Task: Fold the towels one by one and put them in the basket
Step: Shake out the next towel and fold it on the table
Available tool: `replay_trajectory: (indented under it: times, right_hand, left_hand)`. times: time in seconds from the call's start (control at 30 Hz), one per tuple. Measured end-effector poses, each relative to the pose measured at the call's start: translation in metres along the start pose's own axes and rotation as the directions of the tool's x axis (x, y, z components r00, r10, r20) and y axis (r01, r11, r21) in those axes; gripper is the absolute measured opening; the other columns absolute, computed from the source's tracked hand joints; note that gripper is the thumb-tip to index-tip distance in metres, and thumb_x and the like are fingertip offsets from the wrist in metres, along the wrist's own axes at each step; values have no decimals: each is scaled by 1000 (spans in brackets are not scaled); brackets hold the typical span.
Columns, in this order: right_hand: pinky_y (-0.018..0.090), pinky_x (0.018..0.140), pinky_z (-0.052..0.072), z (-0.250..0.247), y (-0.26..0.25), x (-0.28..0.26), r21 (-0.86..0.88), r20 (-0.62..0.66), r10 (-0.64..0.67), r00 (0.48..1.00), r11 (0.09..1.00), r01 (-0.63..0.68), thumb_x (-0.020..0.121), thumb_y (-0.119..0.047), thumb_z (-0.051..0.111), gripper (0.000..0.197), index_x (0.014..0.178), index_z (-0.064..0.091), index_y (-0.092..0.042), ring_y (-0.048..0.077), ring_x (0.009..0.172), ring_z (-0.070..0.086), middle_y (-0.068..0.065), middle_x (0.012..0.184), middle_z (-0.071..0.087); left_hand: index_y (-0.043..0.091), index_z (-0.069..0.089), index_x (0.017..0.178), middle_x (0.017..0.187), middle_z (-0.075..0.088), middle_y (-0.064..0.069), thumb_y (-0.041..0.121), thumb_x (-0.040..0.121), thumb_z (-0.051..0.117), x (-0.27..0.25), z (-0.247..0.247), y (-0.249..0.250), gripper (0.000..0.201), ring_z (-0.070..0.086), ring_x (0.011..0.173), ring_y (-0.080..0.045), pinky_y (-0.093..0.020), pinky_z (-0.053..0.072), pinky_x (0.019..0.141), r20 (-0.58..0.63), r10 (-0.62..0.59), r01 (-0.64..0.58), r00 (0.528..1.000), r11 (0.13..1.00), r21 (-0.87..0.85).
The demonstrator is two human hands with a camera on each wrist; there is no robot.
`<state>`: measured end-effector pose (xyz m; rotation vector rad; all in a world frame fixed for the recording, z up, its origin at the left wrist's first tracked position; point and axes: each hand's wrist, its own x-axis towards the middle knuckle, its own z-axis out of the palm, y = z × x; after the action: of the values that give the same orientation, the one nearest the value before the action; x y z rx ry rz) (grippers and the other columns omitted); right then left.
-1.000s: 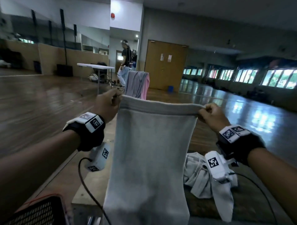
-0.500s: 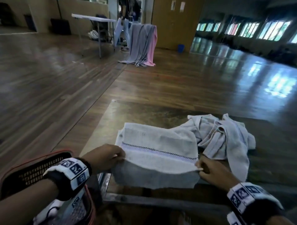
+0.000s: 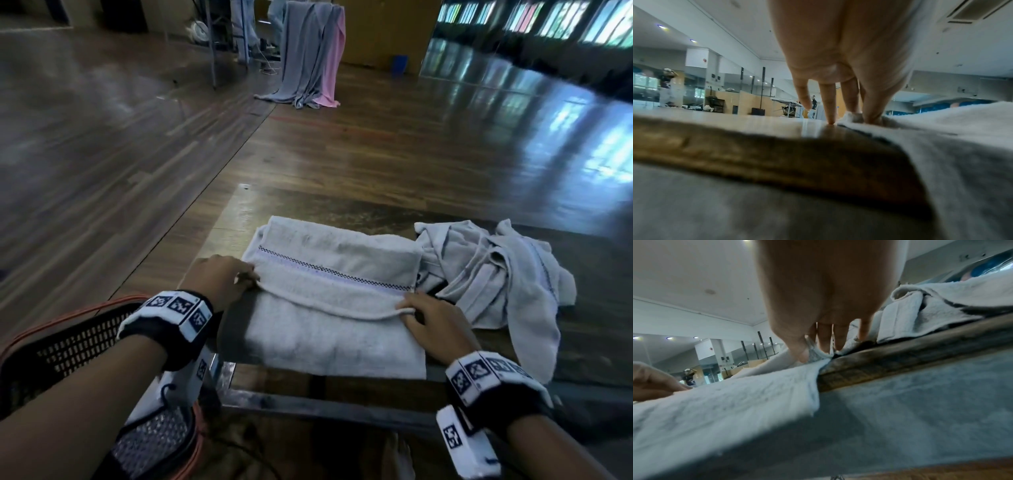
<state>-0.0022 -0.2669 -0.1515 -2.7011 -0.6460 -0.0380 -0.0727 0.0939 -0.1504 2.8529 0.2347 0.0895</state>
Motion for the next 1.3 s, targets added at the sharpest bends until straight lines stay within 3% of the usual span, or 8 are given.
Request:
replay_trajectory:
  times: [0.13,0.3,0.4,0.5,0.57,0.63,0.97,1.3]
  right_hand:
    - [38,106,35,-4,-2,8,-134,28,-11,1000,991,14,90,-26,55,23,109,68,-28,14,127,47,-4,132,58]
    - [43,88,48,-25,-1,0,-31,-277,-119,954,993,115,84,-10,61,21,100,70,-19,21,92,64,1,100,71]
    - [45,80,52,-28,5,-12,54,-295,-149,944,984,172,80,-6,64,18,95,67,-16,24,81,66,5,89,72]
    - [44,75,54,-25,11,-28,39,-187,-270,945,959,282,75,-4,69,18,89,68,-15,19,78,65,3,85,71]
    - [40,75,55,-19,13,-39,-6,-50,-350,936,937,350,72,-8,72,17,85,70,-18,13,82,65,-2,86,71]
    - [42,80,54,-15,14,-46,-52,45,-351,935,934,353,72,-13,74,15,86,73,-20,14,92,67,-2,95,72]
    - [35,95,34,-7,10,-13,-150,46,-109,993,982,115,87,-29,61,15,96,72,-32,10,114,54,-12,116,65]
    - [44,99,40,-4,7,10,-110,41,-3,999,994,8,89,-28,58,17,98,72,-31,14,113,55,-11,116,65]
  left_hand:
    - [35,69,86,103,71,4,28,83,61,6,-5,5,11,63,95,-20,-36,48,88,14,-20,20,1000,1000,-8]
    - [9,69,86,90,71,-7,13,85,63,-5,-28,20,7,63,83,-23,-30,46,74,-247,162,-208,956,962,-175]
    - [7,67,84,84,68,-1,12,82,67,-22,-43,23,5,62,77,-18,-25,47,70,-284,302,-361,910,913,-187]
    - [19,66,80,82,67,8,17,78,71,-41,-44,16,6,61,74,-12,-21,45,69,-82,394,-402,915,903,-151]
    - [30,65,84,87,66,16,29,80,66,-50,-36,8,4,58,81,-4,-24,45,82,159,404,-413,901,910,29]
    - [35,62,87,94,61,20,38,81,60,-56,-24,0,7,54,90,2,-24,35,92,236,411,-450,881,880,149]
    - [37,66,97,112,63,19,33,86,60,-30,-16,-3,13,56,106,-7,-33,28,104,66,223,-228,973,970,85]
    - [33,63,103,118,61,15,28,89,55,-21,-7,-1,17,58,105,-12,-33,31,95,2,159,-159,987,982,101]
